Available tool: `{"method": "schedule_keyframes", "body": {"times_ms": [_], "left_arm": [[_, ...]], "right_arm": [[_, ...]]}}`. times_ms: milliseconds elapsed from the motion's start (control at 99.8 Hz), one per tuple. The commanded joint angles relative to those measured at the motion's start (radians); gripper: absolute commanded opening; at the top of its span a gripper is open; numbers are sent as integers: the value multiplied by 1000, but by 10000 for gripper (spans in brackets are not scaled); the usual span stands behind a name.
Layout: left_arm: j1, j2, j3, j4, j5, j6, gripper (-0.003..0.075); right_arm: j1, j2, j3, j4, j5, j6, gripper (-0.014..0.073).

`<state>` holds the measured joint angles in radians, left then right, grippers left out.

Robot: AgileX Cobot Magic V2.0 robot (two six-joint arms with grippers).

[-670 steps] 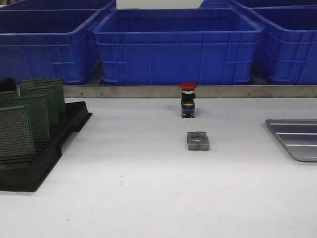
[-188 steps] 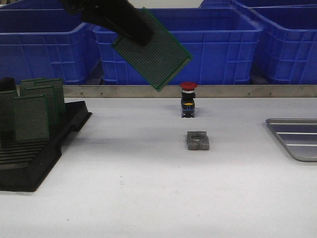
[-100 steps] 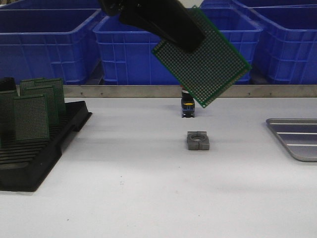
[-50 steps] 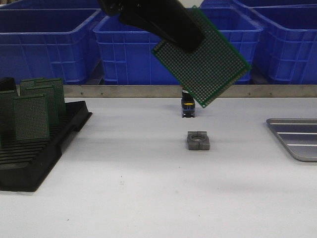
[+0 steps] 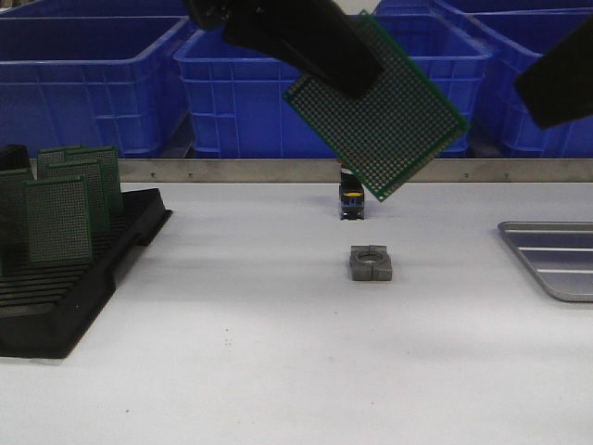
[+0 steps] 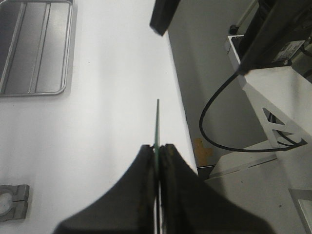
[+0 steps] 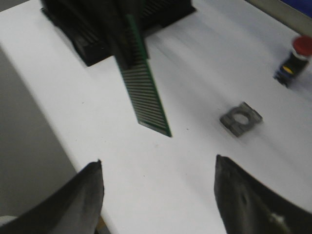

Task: Place circuit board on tray
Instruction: 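Bring the right gripper to the held board and grasp its edge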

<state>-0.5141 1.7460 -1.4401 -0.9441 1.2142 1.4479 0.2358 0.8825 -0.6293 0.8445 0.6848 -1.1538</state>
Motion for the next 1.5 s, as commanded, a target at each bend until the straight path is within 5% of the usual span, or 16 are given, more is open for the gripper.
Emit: {"method": "schedule_keyframes", "body": {"times_ms": [0,451,812,1012,1123,1313,1383,1493], "left_arm": [[-8,-48,-30,-74,28,-6,-20],[-8,-48,-30,-74,28,-6,-20],[-8,-48,-30,-74,28,-6,-20],[-8,-48,-30,-67,29,-5,-16],[-8,-48,-30,-66,37,0,83],[9,-48,-31,-63,31,0,487],[26,-48,-42,-59,31,0,549],[65,-48,-77,-36,31,0,546]], "right_arm": [[9,44,-44,103,-24,-156,503],[60,313,-181,157,57,-246,487],[89,396,-217,168,66,-246,-8],[89,396,-217,177,68,-245,-69],[89,396,-217,214,68,-243,-69],[89,396,-217,231,83,-212,-69],[89,396,-214,231,90,-190,-69],[83,396,-211,231,91,-133,-69]]}}
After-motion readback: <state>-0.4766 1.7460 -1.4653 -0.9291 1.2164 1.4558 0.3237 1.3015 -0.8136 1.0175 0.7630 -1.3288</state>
